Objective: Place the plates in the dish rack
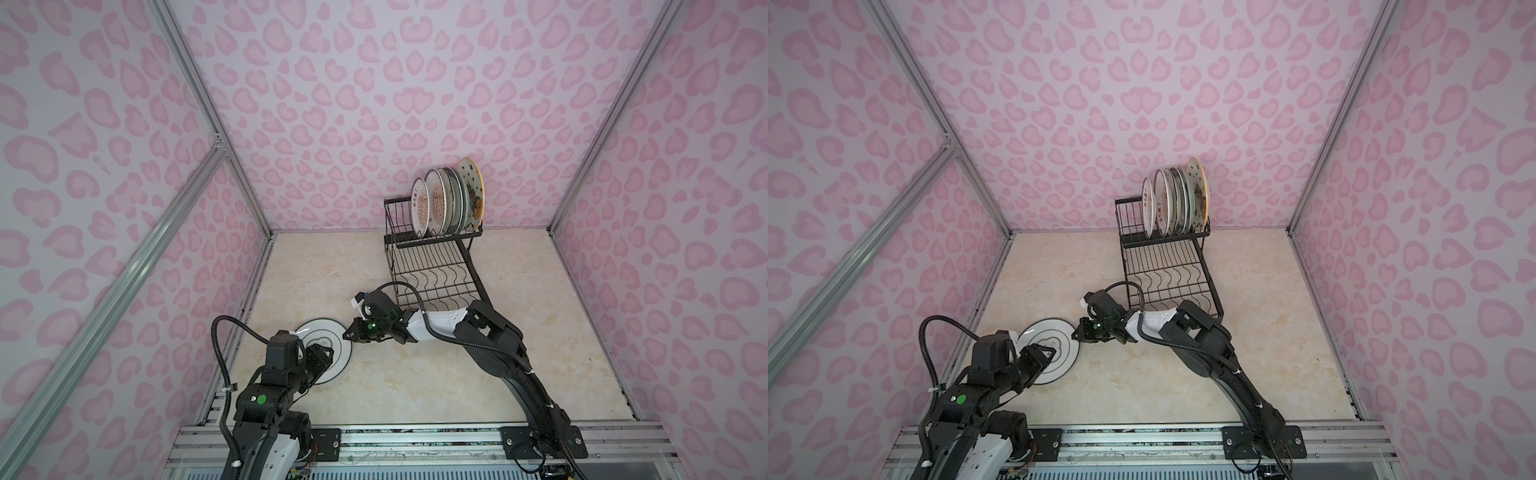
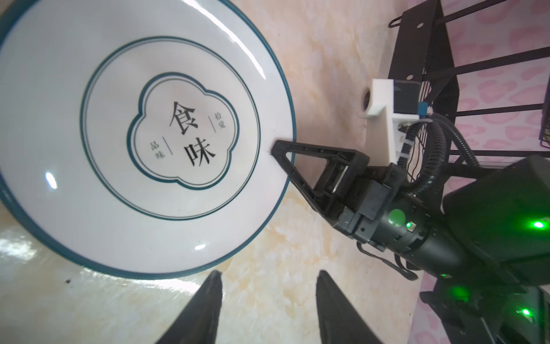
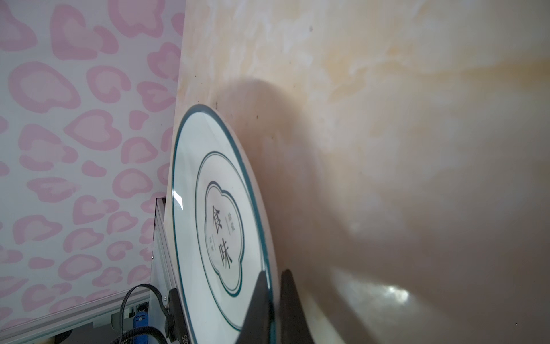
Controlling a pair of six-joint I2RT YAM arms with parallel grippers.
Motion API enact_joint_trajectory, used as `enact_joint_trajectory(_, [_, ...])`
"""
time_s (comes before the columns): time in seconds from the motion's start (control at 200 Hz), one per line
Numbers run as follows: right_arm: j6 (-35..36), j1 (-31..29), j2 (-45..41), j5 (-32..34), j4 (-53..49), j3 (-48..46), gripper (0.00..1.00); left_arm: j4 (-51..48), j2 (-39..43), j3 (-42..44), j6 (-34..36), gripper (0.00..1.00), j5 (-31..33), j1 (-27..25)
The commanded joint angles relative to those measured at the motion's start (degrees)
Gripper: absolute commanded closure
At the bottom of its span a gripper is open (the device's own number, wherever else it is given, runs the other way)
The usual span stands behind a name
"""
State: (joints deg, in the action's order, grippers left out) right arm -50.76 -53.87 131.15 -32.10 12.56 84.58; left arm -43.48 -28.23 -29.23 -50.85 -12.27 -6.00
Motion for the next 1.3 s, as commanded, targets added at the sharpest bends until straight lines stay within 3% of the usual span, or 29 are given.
enact_joint_trajectory(0.0, [-0.3, 0.4, -2.0, 0.2, 3.0, -1.7, 1.00, 3.1, -3.4, -3.8, 4.8, 0.46, 1.3, 0.1])
enact_joint_trajectory(0.405, [-1.5, 3.2, -8.9, 2.1, 7.6, -5.8, 1.00, 6.5, -18.0, -18.2, 17.1, 0.46, -1.3, 0.5])
enact_joint_trajectory(0.78, [2.0, 7.8, -19.5, 8.1, 7.1, -14.7, 1.00, 10.7, -28.2, -30.3, 23.5, 0.46, -5.7, 0.8])
enact_joint_trajectory(0.935, [3.9, 9.8, -24.7, 10.0, 5.9, -19.5, 1.00, 11.0, -32.8, -34.5, 27.8, 0.46, -11.0, 0.8])
enact_joint_trajectory(1.155, [6.4, 13.5, -32.4, 11.9, 5.2, -27.2, 1.00, 12.0, -36.0, -35.5, 30.6, 0.47, -12.7, 0.8])
enact_joint_trajectory(1.295, [6.7, 15.7, -35.4, 12.7, 5.7, -31.8, 1.00, 18.2, -35.2, -29.2, 27.1, 0.47, -13.2, 0.7])
